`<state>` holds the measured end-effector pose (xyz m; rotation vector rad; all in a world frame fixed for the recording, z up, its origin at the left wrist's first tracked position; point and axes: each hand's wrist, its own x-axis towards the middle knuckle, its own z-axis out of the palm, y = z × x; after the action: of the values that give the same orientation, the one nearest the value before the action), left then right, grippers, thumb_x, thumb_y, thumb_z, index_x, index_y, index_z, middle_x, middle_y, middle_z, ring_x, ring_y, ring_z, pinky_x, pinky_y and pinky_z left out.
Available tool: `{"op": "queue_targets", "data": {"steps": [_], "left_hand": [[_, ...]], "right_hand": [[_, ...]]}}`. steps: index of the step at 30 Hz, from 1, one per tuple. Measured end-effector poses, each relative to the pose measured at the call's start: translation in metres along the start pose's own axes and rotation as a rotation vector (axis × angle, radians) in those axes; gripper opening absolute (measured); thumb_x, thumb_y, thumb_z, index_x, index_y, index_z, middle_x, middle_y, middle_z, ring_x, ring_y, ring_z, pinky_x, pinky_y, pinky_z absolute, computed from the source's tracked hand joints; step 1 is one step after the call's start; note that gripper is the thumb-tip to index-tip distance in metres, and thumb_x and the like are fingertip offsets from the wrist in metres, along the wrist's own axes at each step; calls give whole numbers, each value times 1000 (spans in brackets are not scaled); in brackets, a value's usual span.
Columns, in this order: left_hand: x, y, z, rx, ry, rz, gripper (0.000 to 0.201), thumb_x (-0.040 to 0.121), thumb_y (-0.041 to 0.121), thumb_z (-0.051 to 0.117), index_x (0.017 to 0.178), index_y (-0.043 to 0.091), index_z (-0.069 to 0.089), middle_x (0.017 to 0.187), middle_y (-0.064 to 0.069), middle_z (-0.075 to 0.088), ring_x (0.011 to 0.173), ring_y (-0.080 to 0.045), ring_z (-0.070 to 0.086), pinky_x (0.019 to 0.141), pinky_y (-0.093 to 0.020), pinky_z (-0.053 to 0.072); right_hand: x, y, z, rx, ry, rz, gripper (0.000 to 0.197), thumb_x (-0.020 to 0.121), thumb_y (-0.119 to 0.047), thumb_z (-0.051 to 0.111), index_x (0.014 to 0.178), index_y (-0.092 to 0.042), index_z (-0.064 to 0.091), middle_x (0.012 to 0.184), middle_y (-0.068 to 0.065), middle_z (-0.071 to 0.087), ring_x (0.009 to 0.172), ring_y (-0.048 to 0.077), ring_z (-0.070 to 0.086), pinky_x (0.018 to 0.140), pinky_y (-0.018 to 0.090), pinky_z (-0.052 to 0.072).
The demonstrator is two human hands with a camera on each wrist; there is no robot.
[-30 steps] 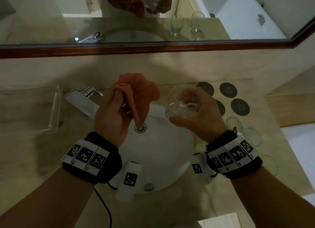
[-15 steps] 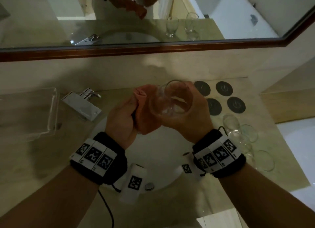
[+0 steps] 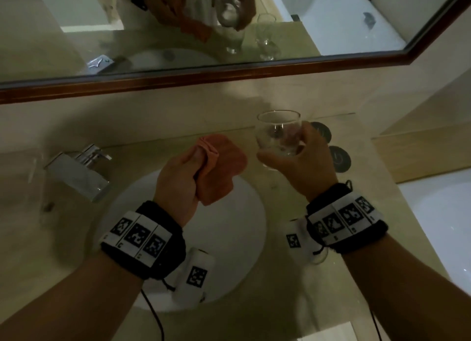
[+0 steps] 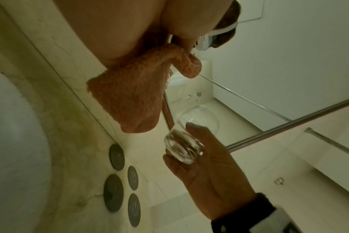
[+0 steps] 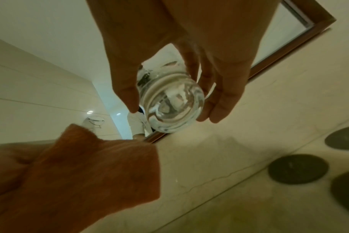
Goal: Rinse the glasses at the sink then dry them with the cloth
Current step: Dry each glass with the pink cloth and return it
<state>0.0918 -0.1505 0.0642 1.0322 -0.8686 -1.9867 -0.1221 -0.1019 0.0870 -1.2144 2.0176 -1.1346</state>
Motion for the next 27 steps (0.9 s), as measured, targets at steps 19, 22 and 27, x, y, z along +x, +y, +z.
{"op": "queue_targets", "data": {"steps": [19,22,27], "left_hand": [[84,-34,60,-92,120,-104,44,105,25,33,135,4,57,129,-20,65,117,-36,65,93,-52,55],[86,-38,56,-96,130,-124,45,106,27,32,138,4,54,134,-21,62,122,-38,61,102,-57,48],[89,-38,48,-83,140,-133,46,105,28,30,140,6,52,135,-19,61,124,-37,60,108,-56,41]], "right_hand": [[184,100,-28,-804,-402,153,75,85,-61,66,137,-12,42,127,18,55,110,37,57,81,38,47],[189,112,-14,-819,-412,124,69,80,-58,72,127,-12,50,120,18,62,104,38,59,82,40,52],[192,116,-2,-787,-384,90,71,76,-53,78,128,-13,51,115,16,65,100,36,63,88,44,57]]}}
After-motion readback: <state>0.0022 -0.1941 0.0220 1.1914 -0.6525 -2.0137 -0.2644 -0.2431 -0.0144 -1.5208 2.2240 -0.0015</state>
